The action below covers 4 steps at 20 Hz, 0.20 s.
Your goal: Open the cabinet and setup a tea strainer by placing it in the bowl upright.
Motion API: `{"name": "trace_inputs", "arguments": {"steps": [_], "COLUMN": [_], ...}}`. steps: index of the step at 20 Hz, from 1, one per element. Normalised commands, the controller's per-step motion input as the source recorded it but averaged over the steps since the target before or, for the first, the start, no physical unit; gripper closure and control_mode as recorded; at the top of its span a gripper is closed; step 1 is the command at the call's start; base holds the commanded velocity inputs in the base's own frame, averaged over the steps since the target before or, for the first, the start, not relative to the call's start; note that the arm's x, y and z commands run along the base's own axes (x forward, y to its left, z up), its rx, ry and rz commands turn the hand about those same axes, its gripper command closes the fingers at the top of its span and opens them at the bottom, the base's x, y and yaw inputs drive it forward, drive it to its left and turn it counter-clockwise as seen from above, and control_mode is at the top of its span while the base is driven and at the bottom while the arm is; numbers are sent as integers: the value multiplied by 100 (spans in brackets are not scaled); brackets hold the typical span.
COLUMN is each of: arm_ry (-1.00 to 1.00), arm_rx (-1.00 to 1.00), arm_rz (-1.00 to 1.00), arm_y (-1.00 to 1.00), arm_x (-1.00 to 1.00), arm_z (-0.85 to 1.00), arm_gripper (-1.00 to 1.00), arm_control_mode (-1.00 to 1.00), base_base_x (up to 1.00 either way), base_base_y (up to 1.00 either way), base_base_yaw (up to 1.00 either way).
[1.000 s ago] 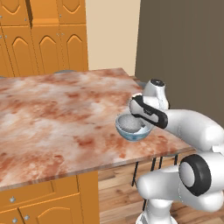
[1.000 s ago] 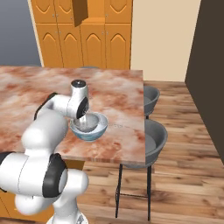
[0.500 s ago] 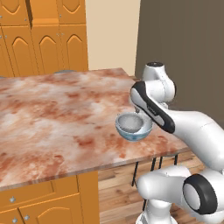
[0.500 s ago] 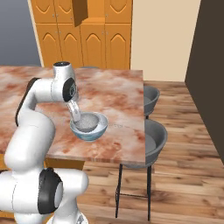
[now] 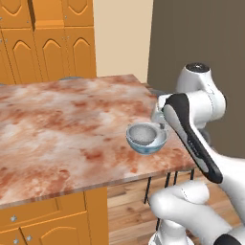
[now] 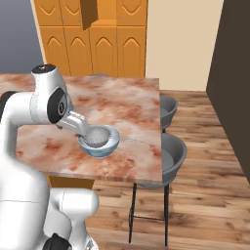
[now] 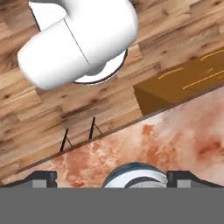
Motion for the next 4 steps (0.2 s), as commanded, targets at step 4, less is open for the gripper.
{"name": "trace_inputs", "arguments": {"steps": [4], "arm_ry": [15], "arm_rx": [0], "arm_rz": [54], "arm_y": [0], "arm_x": [-90], "arm_z": [53], "arm_gripper": [-100], "arm_control_mode": [-100], "base_base_x": [0], "base_base_y": [0], "base_base_yaw": [0]}}
